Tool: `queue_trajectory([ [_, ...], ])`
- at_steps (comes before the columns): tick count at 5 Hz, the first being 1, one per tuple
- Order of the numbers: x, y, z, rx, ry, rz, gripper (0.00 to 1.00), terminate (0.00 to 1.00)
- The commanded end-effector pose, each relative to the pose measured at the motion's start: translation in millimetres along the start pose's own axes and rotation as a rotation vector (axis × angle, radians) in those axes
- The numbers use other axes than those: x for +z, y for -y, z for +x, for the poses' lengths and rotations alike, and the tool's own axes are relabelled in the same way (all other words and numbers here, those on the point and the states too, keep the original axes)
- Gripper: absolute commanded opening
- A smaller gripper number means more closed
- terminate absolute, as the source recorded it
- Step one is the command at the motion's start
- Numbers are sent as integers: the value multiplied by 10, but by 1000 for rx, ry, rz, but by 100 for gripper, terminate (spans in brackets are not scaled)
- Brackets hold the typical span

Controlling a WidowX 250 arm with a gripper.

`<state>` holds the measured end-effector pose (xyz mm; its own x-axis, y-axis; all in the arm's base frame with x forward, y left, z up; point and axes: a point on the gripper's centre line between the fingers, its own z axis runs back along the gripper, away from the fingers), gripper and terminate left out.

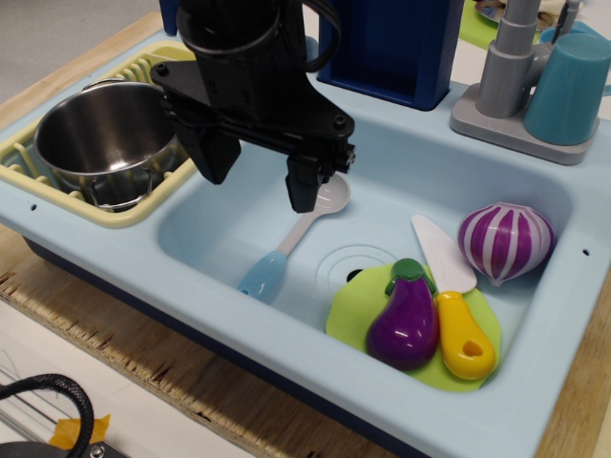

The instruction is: Put spoon in pot

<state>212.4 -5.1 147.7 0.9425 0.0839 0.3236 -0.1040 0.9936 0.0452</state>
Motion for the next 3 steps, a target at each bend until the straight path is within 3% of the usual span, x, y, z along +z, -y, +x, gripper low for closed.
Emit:
queue_trajectory([
  [1, 0, 0, 0, 0, 0, 0, 100, 0],
  [3, -329, 64, -137, 55, -94, -23, 100, 0],
])
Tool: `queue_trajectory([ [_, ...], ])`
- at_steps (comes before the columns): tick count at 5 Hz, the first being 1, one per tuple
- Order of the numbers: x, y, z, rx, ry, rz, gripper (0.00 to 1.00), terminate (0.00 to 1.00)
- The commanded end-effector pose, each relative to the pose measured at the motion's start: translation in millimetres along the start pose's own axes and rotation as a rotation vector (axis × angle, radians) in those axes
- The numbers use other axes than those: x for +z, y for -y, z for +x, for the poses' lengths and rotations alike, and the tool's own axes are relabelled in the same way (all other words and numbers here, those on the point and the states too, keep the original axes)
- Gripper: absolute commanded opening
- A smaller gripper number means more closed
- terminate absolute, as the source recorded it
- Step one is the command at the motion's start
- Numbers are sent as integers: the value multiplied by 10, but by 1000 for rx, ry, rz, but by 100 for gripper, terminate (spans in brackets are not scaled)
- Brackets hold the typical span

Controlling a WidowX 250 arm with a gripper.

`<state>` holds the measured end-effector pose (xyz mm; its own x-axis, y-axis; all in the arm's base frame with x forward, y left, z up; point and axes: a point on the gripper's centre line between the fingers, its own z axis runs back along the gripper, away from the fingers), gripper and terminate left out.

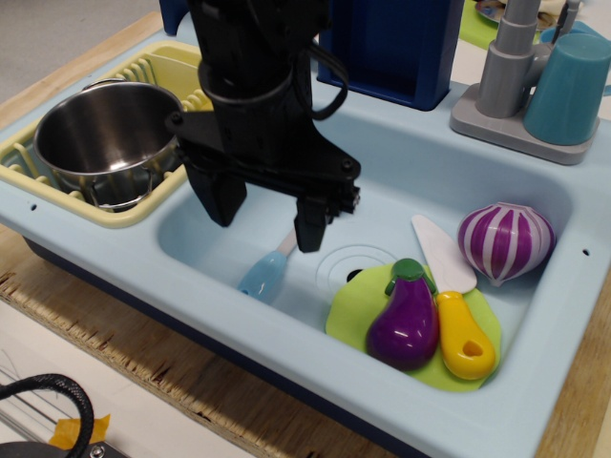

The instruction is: Put spoon in pot

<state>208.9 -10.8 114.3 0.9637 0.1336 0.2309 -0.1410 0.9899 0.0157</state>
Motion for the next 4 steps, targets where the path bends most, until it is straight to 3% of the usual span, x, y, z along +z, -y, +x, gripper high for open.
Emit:
queue_trajectory([
  [1, -160, -30, -44, 22, -18, -5, 100, 0],
  [3, -341, -117, 46, -5, -15, 41, 100, 0],
  [4, -447, -132, 82, -13, -24, 27, 100, 0],
])
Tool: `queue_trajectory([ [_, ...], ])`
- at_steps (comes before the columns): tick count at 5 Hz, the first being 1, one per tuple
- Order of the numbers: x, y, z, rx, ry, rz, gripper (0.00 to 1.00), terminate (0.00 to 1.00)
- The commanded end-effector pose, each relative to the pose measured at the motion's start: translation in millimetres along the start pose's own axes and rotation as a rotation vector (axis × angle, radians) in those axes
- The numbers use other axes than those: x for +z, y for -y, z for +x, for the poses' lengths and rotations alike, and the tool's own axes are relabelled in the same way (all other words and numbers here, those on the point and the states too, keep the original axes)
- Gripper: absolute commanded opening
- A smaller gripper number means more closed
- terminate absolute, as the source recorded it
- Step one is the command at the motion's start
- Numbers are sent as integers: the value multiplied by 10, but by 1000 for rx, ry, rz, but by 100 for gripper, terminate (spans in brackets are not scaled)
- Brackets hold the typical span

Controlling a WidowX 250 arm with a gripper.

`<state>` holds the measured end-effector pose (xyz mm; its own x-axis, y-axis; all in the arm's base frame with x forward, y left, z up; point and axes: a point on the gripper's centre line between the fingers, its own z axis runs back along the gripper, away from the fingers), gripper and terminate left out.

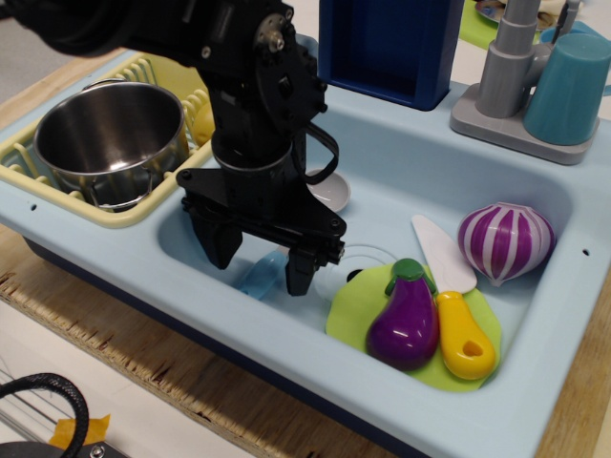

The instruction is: Put spoon in pot

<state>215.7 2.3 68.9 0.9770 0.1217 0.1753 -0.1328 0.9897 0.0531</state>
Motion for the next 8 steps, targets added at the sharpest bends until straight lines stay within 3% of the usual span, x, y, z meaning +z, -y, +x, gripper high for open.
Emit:
queue_trajectory([
  [1, -158, -9, 51, 30, 3, -51, 100, 0],
  [2, -220, 16, 17, 41, -10, -77, 0, 0],
  [3, -83, 25, 46, 30, -20, -46, 0, 0],
  [4, 314, 40, 310, -25, -75, 56, 0, 0],
  [5, 631, 29, 458, -41, -92, 117, 0, 0],
  [6, 890, 13, 445, -16, -114, 174, 0, 0],
  [8, 1132, -343, 146, 142, -175, 255, 0, 0],
])
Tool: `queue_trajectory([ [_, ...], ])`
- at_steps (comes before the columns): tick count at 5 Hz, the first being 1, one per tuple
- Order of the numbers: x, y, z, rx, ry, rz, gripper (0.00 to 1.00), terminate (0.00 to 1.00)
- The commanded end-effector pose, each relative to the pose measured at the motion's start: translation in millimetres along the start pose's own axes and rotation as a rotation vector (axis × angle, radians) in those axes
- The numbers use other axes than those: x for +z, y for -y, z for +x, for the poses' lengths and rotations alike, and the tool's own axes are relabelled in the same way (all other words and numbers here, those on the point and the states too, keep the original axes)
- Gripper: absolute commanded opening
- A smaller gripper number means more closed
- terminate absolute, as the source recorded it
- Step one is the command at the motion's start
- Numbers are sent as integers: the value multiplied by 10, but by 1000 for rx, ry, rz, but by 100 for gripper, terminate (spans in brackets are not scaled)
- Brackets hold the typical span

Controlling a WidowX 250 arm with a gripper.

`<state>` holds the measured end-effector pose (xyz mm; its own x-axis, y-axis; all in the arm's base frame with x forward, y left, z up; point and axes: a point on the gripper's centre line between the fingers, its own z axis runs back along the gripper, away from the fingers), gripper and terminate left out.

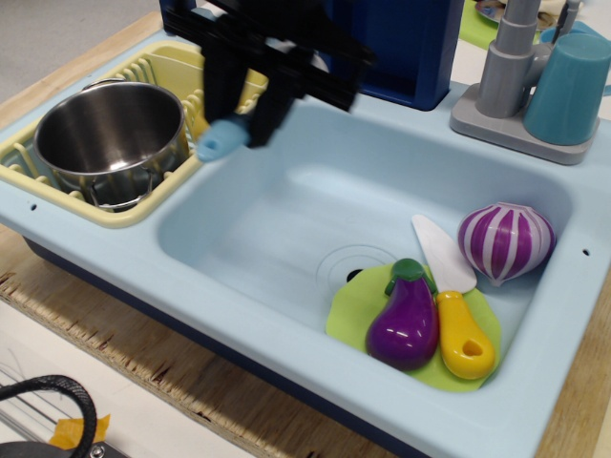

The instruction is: Put spoon in pot

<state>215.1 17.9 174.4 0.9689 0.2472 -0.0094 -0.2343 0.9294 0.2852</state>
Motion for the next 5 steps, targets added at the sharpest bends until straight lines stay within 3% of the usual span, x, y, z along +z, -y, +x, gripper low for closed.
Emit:
queue_trajectory([
  [1, -64, -412, -195, 177, 7, 14, 0, 0],
  [4, -294, -818, -327, 345, -149, 19, 0, 0],
  [5, -322, -829, -308, 311, -204, 5, 100, 0],
])
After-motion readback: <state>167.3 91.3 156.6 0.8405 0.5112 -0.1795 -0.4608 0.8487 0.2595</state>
